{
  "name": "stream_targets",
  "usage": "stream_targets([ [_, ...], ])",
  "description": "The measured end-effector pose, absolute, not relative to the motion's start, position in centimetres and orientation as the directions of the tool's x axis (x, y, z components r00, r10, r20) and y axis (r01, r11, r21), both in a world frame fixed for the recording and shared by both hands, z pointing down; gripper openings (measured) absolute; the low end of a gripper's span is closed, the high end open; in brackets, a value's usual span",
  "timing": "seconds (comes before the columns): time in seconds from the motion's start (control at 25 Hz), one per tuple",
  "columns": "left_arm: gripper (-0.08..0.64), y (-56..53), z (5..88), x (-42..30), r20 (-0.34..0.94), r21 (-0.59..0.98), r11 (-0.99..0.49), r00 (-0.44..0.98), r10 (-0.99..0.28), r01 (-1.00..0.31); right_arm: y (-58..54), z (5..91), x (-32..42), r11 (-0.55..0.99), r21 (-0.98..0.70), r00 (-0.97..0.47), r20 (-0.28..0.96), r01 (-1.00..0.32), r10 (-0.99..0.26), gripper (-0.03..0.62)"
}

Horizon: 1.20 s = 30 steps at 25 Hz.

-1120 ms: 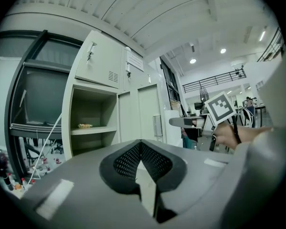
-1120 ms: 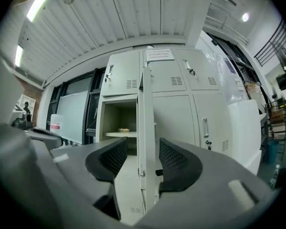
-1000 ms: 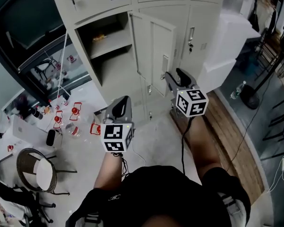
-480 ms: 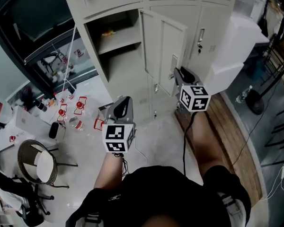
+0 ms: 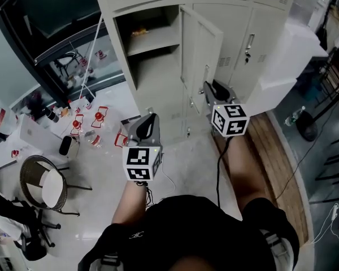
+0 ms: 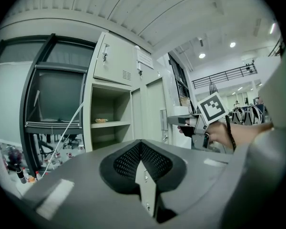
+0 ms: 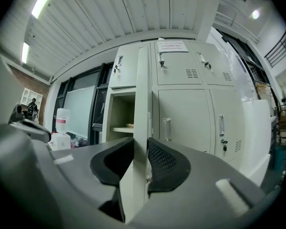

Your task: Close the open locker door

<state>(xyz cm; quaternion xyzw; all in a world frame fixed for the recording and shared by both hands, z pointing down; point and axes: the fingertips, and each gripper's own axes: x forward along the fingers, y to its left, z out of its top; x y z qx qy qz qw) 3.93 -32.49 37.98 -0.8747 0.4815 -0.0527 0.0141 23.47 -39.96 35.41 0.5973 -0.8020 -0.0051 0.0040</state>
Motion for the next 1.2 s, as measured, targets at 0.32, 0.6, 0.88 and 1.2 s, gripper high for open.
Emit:
stream_targets([
  [0.32,0.002,-32.1,38.2,1.4,0.075,-0.059,-0.505,0.501,-0.862,-0.861,-39.7,35.5,19.6,0.318,0.009,-0.318,0.008,-0.948,-0.948,0.106],
  [0.6,0.002,-32.4,38.6,-0.4,0.072,-0.044,-0.487,0.484,-0.872,-0.872,-40.0,35.4,16.8,0.332,0.026,-0.332,0.001,-0.943,-0.943,0.115],
  [0.88,0.001,-32.7,39.0,-2.7,0.070,-0.028,-0.479,0.476,-0.877,-0.878,-40.4,35.5,12.8,0.358,0.052,-0.358,0.015,-0.932,-0.934,0.110],
  [1.2,0.001,-33.4,39.0,-6.3,0.066,-0.024,-0.458,0.455,-0.888,-0.889,-42.1,35.4,8.9,0.324,0.056,-0.323,0.034,-0.944,-0.946,0.103],
])
